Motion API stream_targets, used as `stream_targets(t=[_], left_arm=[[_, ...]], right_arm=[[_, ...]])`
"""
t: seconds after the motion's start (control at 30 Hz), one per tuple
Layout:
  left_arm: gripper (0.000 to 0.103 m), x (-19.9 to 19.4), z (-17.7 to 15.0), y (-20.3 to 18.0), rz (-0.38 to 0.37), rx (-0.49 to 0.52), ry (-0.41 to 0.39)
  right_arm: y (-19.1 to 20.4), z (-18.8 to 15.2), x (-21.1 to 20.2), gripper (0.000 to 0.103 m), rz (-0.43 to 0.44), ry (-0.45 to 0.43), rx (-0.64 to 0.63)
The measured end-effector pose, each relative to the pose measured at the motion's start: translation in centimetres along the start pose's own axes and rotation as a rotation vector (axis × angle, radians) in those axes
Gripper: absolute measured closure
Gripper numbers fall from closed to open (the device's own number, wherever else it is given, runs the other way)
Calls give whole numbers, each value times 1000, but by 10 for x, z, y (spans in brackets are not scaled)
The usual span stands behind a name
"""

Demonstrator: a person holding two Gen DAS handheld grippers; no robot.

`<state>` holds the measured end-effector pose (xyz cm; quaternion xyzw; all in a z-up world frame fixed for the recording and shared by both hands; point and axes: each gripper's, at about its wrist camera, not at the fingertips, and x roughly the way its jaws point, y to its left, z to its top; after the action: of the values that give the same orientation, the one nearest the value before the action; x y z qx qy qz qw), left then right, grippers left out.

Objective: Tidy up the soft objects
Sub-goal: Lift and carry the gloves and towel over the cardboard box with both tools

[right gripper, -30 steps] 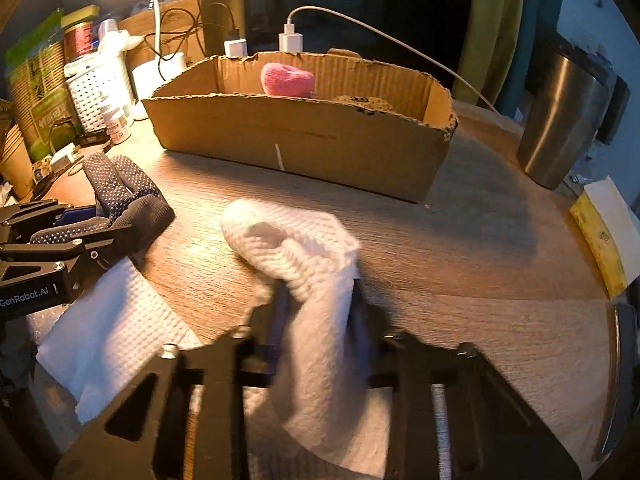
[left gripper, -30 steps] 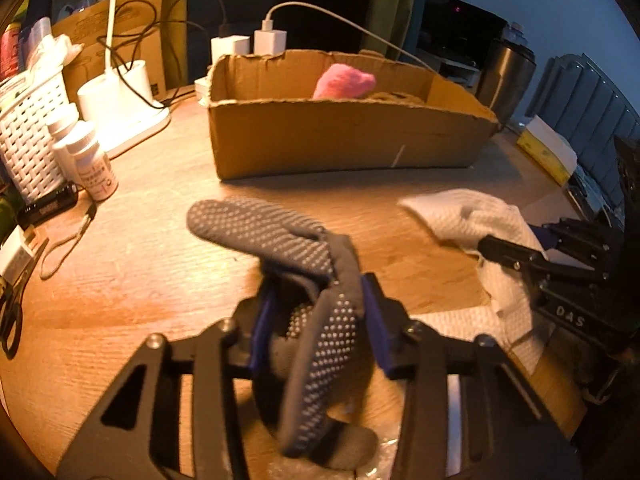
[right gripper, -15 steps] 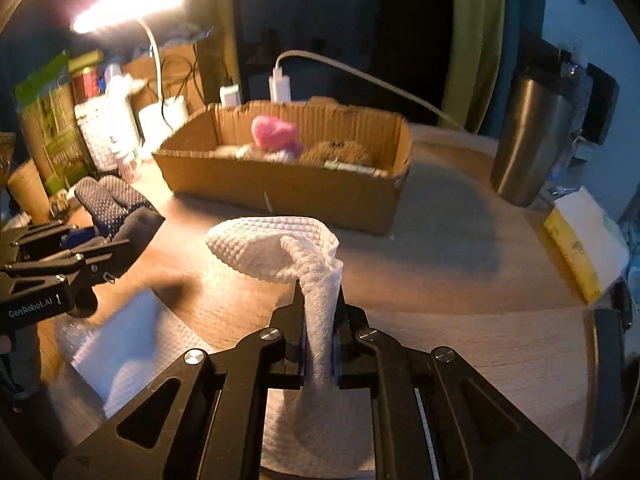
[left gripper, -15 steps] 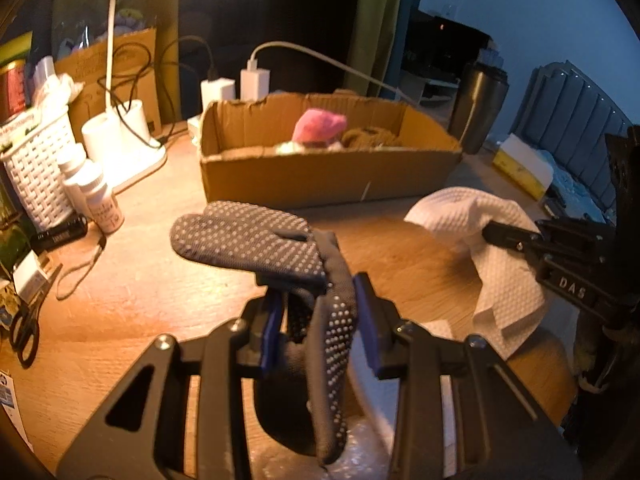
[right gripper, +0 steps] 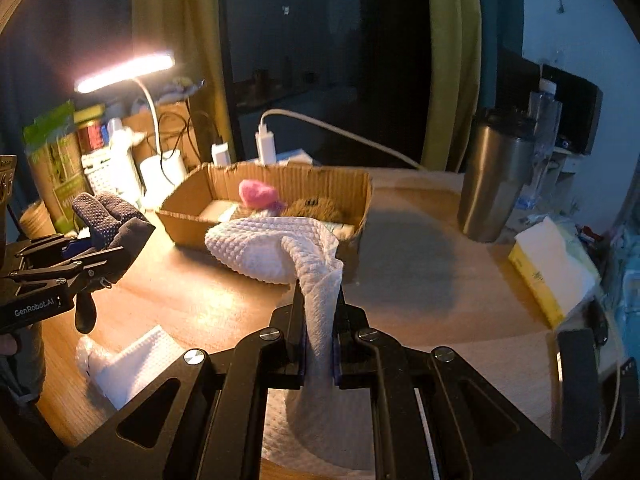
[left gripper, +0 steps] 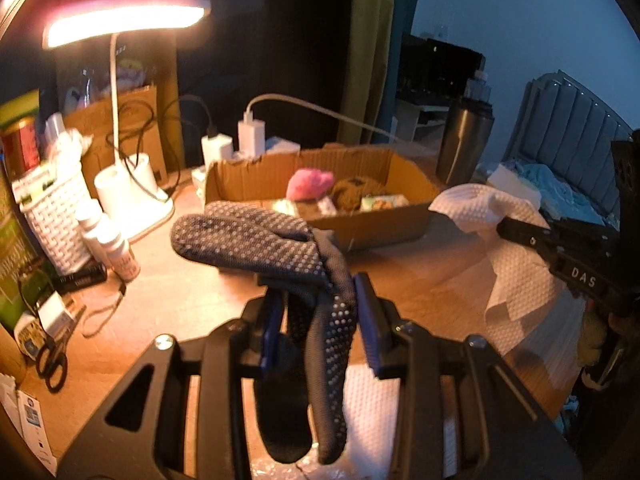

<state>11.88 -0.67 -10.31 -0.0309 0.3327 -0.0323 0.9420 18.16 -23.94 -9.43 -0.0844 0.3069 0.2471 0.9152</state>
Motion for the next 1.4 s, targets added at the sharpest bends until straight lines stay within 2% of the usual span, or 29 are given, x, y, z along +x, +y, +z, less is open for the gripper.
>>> stream_targets(t=[0.5,0.8,1.4], left_arm=[[68,-25,47,0,41,47,-131],[68,-35,69,10,45,44,-198],[68,-35,103,35,49,26,-307]], right_arm=[[-17,35,-30,93,-28,-126,4],[-15,55,-38,93,-49,-168,-17],[0,89,-23,93,-59,-218,-33]])
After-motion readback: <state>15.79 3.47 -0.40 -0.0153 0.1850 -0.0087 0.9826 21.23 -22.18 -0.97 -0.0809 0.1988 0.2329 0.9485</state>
